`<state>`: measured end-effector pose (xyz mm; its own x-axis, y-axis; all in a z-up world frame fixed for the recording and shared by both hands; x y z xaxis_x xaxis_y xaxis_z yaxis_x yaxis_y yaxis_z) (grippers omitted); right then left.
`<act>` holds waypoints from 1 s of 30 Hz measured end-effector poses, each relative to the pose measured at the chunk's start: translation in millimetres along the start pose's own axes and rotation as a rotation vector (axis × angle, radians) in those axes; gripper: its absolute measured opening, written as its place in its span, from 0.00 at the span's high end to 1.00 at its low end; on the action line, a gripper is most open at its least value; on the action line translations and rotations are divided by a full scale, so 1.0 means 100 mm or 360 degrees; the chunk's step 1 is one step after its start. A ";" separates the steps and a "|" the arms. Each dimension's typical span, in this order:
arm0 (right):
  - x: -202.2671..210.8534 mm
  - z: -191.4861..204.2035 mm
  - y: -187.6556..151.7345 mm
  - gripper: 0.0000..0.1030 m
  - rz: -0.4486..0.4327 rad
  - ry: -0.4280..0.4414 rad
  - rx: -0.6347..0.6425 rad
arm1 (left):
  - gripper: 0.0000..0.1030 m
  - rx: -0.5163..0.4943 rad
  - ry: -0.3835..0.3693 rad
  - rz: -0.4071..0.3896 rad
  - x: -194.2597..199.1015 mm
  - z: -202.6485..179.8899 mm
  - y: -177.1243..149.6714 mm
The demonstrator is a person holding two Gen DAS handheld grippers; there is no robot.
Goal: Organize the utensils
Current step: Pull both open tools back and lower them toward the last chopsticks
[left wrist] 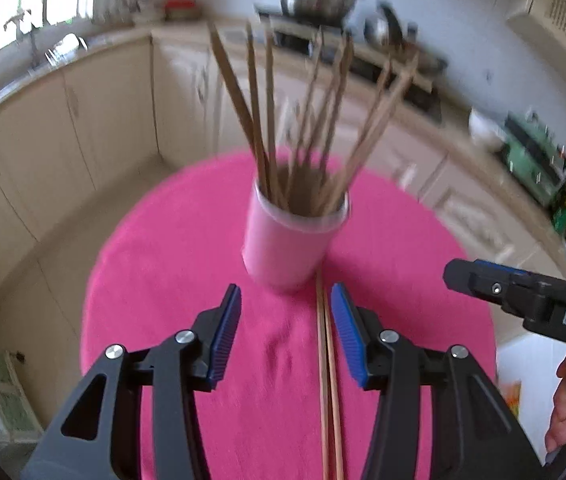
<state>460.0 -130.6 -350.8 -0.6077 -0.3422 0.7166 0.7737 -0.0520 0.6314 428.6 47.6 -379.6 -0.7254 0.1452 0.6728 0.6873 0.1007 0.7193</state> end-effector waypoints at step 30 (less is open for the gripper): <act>-0.45 -0.49 -0.75 0.47 0.0301 -0.0103 -0.0175 | 0.55 -0.0358 0.0046 0.0712 -1.09 -0.45 -0.73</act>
<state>438.1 -157.6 -444.7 -0.4574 -0.2950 0.8389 0.8877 -0.0959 0.4503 456.2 -20.0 -497.9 -0.3643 0.0983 0.9261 0.9086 -0.1804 0.3766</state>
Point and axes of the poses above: each gripper's, at about its wrist camera, not at the fingertips, and x roughly against the way its jaws point, z to its left, y to its top, the point moved 3 cm from there along -x, roughly the way its jaws point, and after that the axes turned 11 degrees about -z, right-handed, at the moved point
